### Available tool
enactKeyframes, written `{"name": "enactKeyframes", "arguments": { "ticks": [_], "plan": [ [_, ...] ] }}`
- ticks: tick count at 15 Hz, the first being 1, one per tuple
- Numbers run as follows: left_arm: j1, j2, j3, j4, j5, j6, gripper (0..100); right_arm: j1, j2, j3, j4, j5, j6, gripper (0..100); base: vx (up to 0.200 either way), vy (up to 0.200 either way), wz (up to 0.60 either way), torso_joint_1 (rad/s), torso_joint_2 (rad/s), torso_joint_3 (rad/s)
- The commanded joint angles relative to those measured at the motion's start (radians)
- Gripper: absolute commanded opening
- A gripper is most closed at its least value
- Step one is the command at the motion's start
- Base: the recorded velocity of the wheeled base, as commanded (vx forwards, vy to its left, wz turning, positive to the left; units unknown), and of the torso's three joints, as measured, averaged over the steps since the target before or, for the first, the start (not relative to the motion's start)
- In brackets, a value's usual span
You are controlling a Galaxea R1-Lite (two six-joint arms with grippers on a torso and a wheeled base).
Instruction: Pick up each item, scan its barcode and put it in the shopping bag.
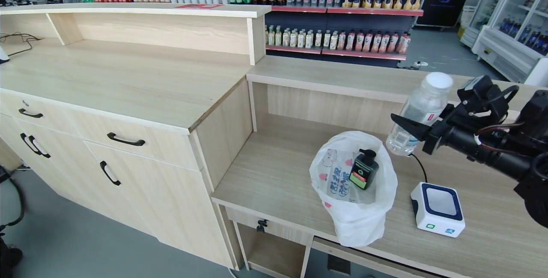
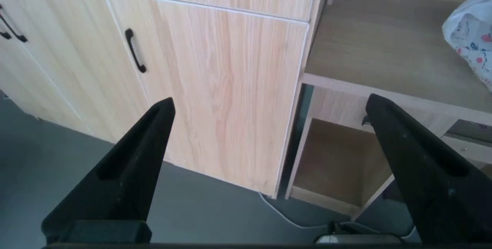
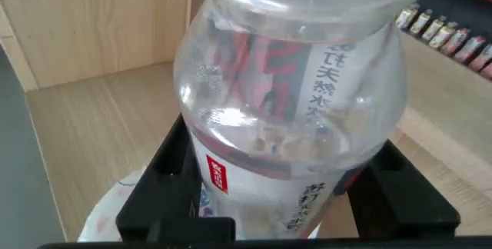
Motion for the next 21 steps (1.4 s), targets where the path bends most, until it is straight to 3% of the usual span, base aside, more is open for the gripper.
{"name": "enactKeyframes", "arguments": {
  "ticks": [1,8,13,21],
  "plan": [
    [0.0,0.0,0.0,0.0,0.0,0.0,100,0.026,0.067,0.016,0.0,0.001,0.032,0,0.0,0.0,0.0,0.0,0.0,0.0],
    [0.0,0.0,0.0,0.0,0.0,0.0,100,0.043,0.258,0.029,0.009,0.003,0.108,0,0.0,0.0,0.0,0.0,0.0,0.0],
    [0.0,0.0,0.0,0.0,0.0,0.002,100,0.082,0.404,0.019,-0.143,0.003,0.108,0,0.0,0.0,0.0,0.0,0.0,0.0],
    [0.0,0.0,0.0,0.0,0.0,0.0,100,0.101,0.545,0.022,-0.258,0.004,0.099,0,0.0,0.0,0.0,0.0,0.0,0.0]
  ]
}}
